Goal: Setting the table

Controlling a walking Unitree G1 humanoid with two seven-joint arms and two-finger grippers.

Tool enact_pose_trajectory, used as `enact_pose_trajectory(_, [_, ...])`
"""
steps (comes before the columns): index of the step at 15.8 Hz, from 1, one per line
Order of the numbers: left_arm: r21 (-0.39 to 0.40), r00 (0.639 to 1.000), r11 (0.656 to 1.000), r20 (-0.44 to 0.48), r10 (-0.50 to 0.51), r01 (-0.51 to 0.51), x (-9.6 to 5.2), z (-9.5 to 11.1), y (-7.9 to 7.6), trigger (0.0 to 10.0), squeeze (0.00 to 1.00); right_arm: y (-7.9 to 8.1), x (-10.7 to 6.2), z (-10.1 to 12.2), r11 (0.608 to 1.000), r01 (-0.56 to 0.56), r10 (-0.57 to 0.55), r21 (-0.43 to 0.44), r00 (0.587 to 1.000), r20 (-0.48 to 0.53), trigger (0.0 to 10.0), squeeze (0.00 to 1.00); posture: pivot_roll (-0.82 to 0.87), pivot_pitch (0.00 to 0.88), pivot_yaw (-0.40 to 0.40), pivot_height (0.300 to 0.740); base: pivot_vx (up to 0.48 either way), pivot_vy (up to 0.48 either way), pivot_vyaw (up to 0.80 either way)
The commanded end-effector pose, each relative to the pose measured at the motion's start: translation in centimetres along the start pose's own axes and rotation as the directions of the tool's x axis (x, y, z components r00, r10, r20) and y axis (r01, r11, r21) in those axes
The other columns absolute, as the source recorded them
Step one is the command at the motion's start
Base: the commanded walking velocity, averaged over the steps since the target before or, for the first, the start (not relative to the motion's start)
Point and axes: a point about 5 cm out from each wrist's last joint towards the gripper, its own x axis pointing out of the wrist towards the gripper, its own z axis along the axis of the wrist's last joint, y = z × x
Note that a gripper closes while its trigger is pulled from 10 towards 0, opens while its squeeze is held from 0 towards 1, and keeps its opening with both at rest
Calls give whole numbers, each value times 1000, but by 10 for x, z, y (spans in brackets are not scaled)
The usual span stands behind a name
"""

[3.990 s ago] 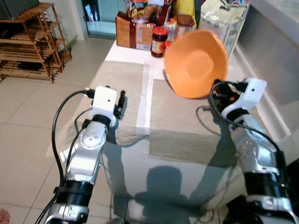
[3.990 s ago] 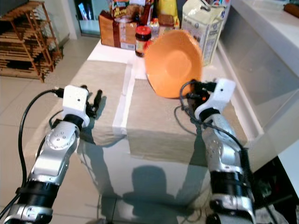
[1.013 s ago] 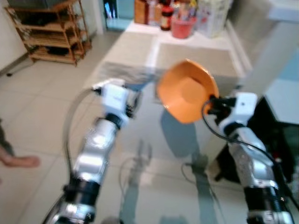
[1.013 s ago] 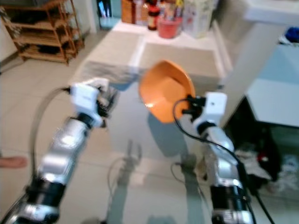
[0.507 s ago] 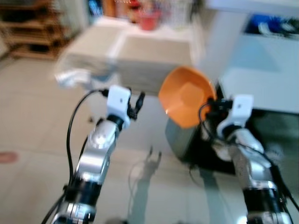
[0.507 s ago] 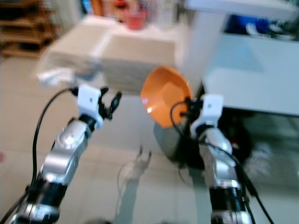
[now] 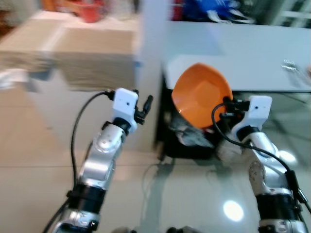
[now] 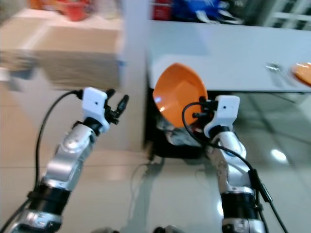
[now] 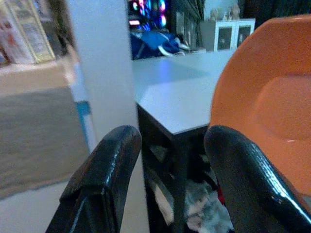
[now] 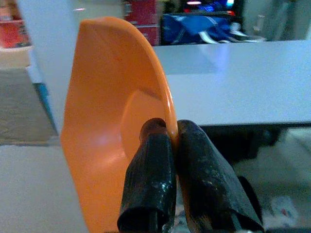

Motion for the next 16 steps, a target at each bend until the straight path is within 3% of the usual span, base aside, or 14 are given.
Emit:
enact_pose_trajectory(1, [16, 1000, 1000, 23, 6, -6, 3, 7, 1, 10000, 0, 7, 4, 16, 999, -39, 41, -22, 996, 79, 0, 0, 31, 0, -11, 740, 0, -454, 0])
enact_pose_trajectory(9, [42, 996, 995, -18, 88, -87, -1, -2, 13, 10000, 0, -1, -3, 10, 999, -22, 24, -33, 998, 60, 0, 0, 29, 0, -11, 740, 256, -385, 0])
enact_pose_trajectory(16, [57, 995, 994, -21, 94, -92, 1, -4, 13, 10000, 0, 1, -6, 10, 998, -31, 35, -51, 997, 75, 0, 0, 22, 0, 0, 740, 303, -370, 0])
